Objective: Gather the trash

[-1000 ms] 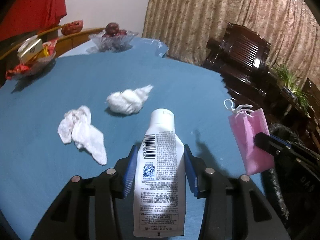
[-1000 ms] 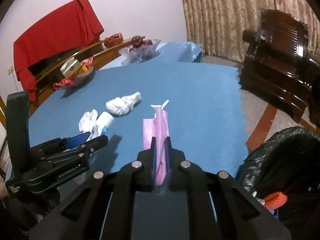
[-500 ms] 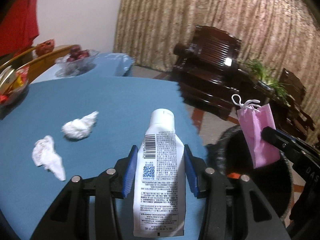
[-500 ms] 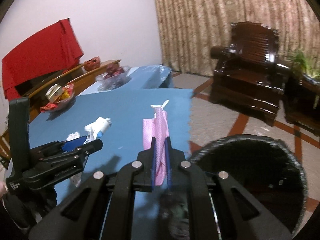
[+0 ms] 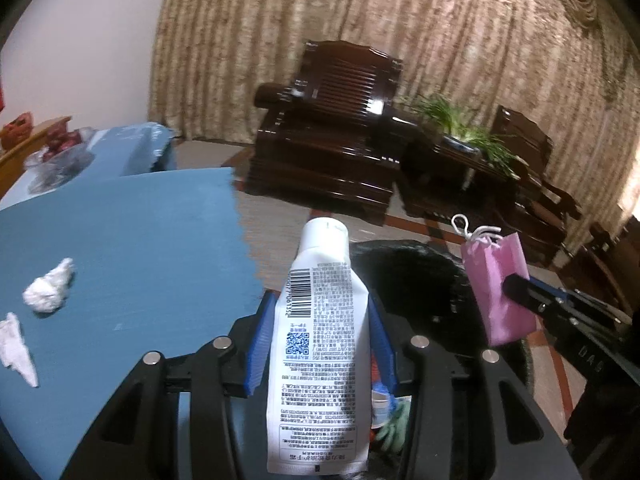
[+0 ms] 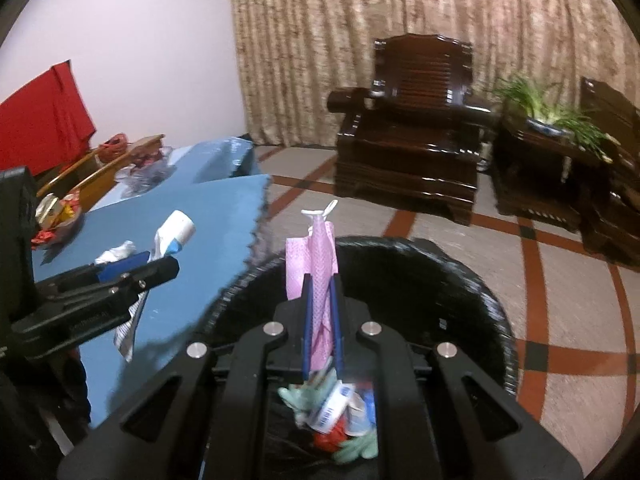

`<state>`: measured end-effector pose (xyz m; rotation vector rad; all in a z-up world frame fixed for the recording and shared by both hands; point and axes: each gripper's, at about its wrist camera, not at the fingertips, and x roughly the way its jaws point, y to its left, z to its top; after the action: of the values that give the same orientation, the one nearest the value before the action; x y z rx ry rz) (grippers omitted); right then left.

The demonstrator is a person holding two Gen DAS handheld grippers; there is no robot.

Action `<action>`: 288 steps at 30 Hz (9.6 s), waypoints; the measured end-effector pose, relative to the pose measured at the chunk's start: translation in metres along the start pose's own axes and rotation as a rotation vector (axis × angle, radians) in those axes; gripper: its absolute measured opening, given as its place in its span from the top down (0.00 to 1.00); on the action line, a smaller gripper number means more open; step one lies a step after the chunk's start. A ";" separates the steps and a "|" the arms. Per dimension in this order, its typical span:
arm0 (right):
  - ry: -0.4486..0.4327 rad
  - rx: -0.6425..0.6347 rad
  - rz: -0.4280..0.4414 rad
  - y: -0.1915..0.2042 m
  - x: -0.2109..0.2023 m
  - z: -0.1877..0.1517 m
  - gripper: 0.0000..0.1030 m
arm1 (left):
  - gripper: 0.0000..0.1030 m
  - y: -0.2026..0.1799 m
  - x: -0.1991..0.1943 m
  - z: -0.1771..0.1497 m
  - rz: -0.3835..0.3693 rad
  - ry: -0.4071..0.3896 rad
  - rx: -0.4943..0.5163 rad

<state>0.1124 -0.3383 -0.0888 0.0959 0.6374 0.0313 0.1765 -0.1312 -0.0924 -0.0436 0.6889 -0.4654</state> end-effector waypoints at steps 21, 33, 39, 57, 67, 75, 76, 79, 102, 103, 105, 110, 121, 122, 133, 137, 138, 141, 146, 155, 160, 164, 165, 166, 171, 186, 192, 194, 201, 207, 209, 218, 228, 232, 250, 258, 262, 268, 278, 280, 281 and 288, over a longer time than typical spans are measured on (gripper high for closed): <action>0.009 0.120 -0.131 -0.057 0.000 -0.040 0.09 | 0.17 -0.031 0.037 0.002 -0.071 0.055 0.020; -0.021 0.064 -0.012 0.001 0.000 -0.011 0.06 | 0.07 0.045 -0.029 -0.007 0.105 -0.019 -0.064; -0.009 -0.004 0.072 0.056 0.017 0.000 0.05 | 0.07 0.093 -0.062 -0.021 0.217 -0.043 -0.091; 0.057 -0.163 0.245 0.222 0.103 0.020 0.05 | 0.07 0.295 -0.100 -0.077 0.552 -0.001 -0.302; 0.105 -0.218 0.274 0.270 0.144 0.010 0.05 | 0.07 0.332 -0.072 -0.089 0.549 0.068 -0.375; 0.136 -0.227 0.274 0.283 0.166 0.006 0.05 | 0.32 0.346 -0.049 -0.094 0.481 0.123 -0.419; 0.139 -0.228 0.275 0.284 0.168 0.005 0.05 | 0.39 0.347 -0.047 -0.095 0.477 0.129 -0.425; 0.146 -0.234 0.278 0.289 0.173 0.004 0.05 | 0.60 0.347 -0.048 -0.097 0.484 0.116 -0.418; 0.192 -0.301 0.338 0.397 0.243 0.017 0.05 | 0.86 0.383 -0.087 -0.080 0.584 0.000 -0.397; 0.195 -0.303 0.338 0.399 0.245 0.017 0.05 | 0.86 0.384 -0.087 -0.081 0.586 0.001 -0.397; 0.202 -0.309 0.335 0.405 0.250 0.017 0.05 | 0.86 0.387 -0.086 -0.082 0.588 0.001 -0.398; 0.226 -0.325 0.330 0.413 0.259 0.015 0.06 | 0.86 0.394 -0.086 -0.085 0.598 0.005 -0.413; 0.277 -0.341 0.392 0.428 0.265 0.009 0.44 | 0.86 0.390 -0.089 -0.084 0.613 0.009 -0.407; 0.287 -0.342 0.410 0.430 0.265 0.009 0.49 | 0.86 0.389 -0.089 -0.084 0.614 0.010 -0.406; 0.247 -0.296 0.476 0.404 0.228 0.025 0.68 | 0.86 0.376 -0.098 -0.073 0.616 0.009 -0.379; 0.193 -0.292 0.460 0.383 0.198 0.034 0.68 | 0.86 0.355 -0.102 -0.064 0.592 -0.007 -0.353; 0.187 -0.289 0.455 0.379 0.194 0.036 0.68 | 0.86 0.347 -0.104 -0.061 0.579 -0.014 -0.346; 0.150 -0.281 0.437 0.361 0.171 0.040 0.68 | 0.86 0.326 -0.108 -0.054 0.557 -0.029 -0.322; 0.104 -0.272 0.420 0.334 0.137 0.046 0.68 | 0.86 0.290 -0.117 -0.041 0.503 -0.064 -0.299; 0.054 -0.225 0.373 0.270 0.078 0.050 0.68 | 0.86 0.229 -0.129 -0.031 0.443 -0.087 -0.232; 0.028 -0.219 0.334 0.237 0.047 0.045 0.67 | 0.86 0.196 -0.134 -0.030 0.399 -0.091 -0.204; 0.006 -0.191 0.292 0.202 0.021 0.041 0.67 | 0.86 0.162 -0.134 -0.028 0.355 -0.094 -0.168; 0.001 -0.184 0.279 0.193 0.015 0.040 0.67 | 0.86 0.152 -0.132 -0.027 0.342 -0.094 -0.156; -0.002 -0.176 0.266 0.183 0.009 0.038 0.67 | 0.86 0.145 -0.131 -0.026 0.329 -0.093 -0.148; -0.025 -0.127 0.198 0.135 -0.013 0.031 0.67 | 0.86 0.100 -0.119 -0.020 0.252 -0.083 -0.092; -0.049 -0.019 0.002 0.020 -0.051 0.009 0.67 | 0.86 -0.007 -0.063 0.001 0.057 -0.037 0.051; -0.042 0.005 -0.036 -0.006 -0.050 0.001 0.67 | 0.86 -0.037 -0.039 0.008 0.012 -0.017 0.093; -0.040 0.010 -0.042 -0.012 -0.049 -0.001 0.67 | 0.86 -0.044 -0.034 0.007 0.005 -0.015 0.107; -0.030 0.018 -0.054 -0.025 -0.042 -0.004 0.67 | 0.86 -0.061 -0.010 0.006 -0.019 0.015 0.124; -0.018 0.020 -0.057 -0.028 -0.034 -0.004 0.66 | 0.86 -0.066 0.006 0.001 -0.027 0.043 0.136; -0.013 0.021 -0.058 -0.031 -0.029 -0.005 0.66 | 0.86 -0.066 0.010 -0.001 -0.027 0.049 0.138; 0.016 0.021 -0.061 -0.036 -0.009 -0.006 0.66 | 0.86 -0.061 0.031 -0.002 -0.028 0.081 0.128; 0.052 0.017 -0.071 -0.042 0.012 -0.009 0.57 | 0.83 -0.057 0.043 -0.002 -0.048 0.111 0.114; 0.079 0.019 -0.079 -0.047 0.020 -0.013 0.42 | 0.57 -0.055 0.047 -0.004 -0.072 0.131 0.097; 0.033 0.084 -0.006 -0.029 -0.041 -0.006 0.05 | 0.06 -0.008 -0.032 -0.014 0.093 0.084 0.021; 0.024 0.083 -0.001 -0.004 -0.071 0.002 0.05 | 0.06 0.000 -0.080 -0.023 0.162 0.069 0.011; 0.013 0.066 0.001 0.008 -0.082 0.005 0.05 | 0.06 0.000 -0.101 -0.023 0.185 0.045 0.015; -0.012 0.058 0.009 0.021 -0.099 0.007 0.05 | 0.06 -0.004 -0.123 -0.019 0.199 0.006 0.023; -0.045 0.009 0.008 0.040 -0.125 0.016 0.05 | 0.06 -0.007 -0.156 -0.013 0.211 -0.068 0.022; -0.046 0.000 0.010 0.043 -0.127 0.017 0.05 | 0.06 -0.007 -0.161 -0.011 0.216 -0.078 0.022; -0.046 -0.004 0.012 0.045 -0.127 0.018 0.05 | 0.06 -0.007 -0.163 -0.010 0.218 -0.084 0.022; -0.053 -0.022 0.024 0.057 -0.130 0.021 0.05 | 0.06 -0.006 -0.171 -0.010 0.231 -0.097 0.017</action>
<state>0.0203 -0.2909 0.0108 0.0824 0.5831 0.0587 0.0528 -0.0619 0.0041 0.0296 0.5860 -0.2457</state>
